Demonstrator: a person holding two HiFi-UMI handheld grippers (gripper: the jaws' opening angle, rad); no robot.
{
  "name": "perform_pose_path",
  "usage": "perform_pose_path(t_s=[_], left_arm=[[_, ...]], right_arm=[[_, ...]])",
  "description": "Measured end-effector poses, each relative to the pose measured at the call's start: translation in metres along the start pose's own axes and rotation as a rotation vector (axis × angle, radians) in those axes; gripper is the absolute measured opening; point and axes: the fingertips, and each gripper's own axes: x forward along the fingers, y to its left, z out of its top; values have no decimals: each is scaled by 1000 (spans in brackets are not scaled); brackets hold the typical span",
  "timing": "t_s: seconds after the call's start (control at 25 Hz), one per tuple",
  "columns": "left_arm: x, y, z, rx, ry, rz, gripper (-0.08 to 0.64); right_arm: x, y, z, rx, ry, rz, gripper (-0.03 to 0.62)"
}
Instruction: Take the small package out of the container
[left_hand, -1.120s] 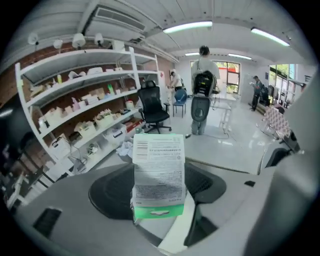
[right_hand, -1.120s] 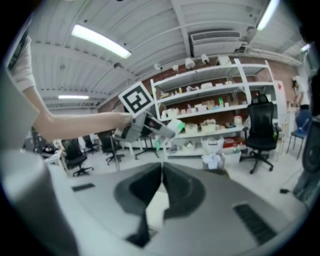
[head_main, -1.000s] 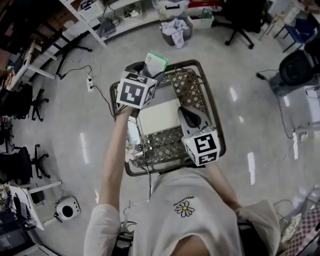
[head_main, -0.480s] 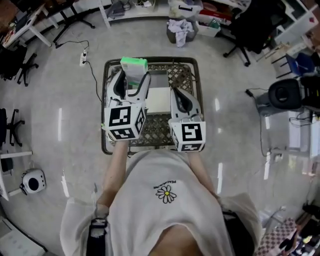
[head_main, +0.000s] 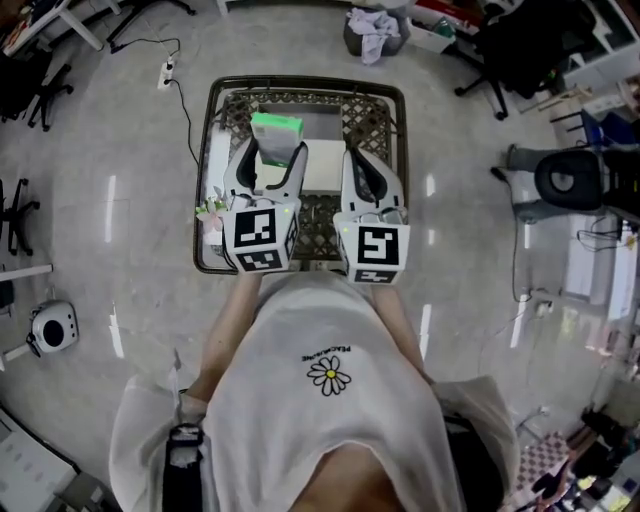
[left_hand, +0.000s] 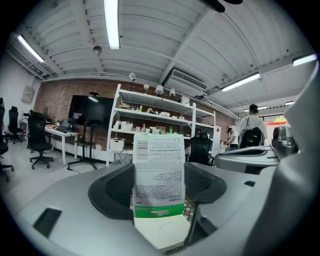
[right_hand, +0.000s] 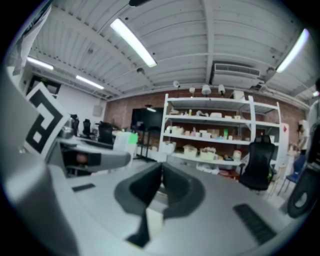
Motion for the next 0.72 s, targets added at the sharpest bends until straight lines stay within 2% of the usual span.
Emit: perform_pose_path(t_s=[0.72], left_arm=[[-8, -3, -10, 14, 31, 17, 325]], right_arm=[[-4, 4, -11, 26, 28, 8, 31]])
